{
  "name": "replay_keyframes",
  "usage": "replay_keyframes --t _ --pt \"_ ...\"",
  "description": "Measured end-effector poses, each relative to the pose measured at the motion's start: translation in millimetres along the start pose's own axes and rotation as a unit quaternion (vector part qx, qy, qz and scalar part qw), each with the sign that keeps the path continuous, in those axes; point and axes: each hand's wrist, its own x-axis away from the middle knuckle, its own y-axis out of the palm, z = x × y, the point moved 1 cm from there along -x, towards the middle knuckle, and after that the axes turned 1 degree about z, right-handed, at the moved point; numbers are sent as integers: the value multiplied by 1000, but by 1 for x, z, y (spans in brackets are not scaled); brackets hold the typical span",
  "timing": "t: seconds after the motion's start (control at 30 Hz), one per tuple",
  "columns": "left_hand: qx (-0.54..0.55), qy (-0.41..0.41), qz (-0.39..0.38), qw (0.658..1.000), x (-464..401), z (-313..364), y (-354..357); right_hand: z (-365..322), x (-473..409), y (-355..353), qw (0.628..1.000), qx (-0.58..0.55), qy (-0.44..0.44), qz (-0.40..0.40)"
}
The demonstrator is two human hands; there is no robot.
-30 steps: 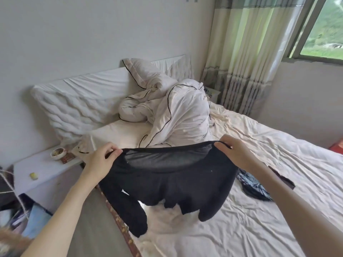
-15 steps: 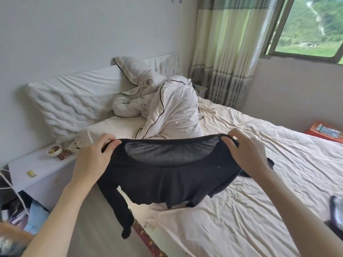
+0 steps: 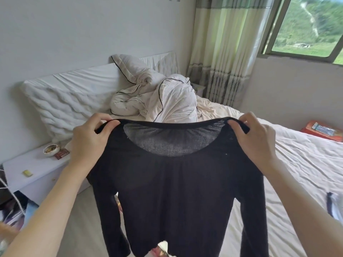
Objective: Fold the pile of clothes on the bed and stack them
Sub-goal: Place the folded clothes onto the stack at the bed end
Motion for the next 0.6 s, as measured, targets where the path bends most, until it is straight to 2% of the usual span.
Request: replay_keyframes --t 0.27,0.37,0.6 --pt "-75 -27 -64 995 -29 -100 86 52 -20 139 989 35 25 -139" --pt "-110 -40 -104 988 -51 -150 136 77 -37 221 980 47 36 -189" --pt "-271 7 -163 949 -100 -309 266 142 -64 438 950 86 56 -294"
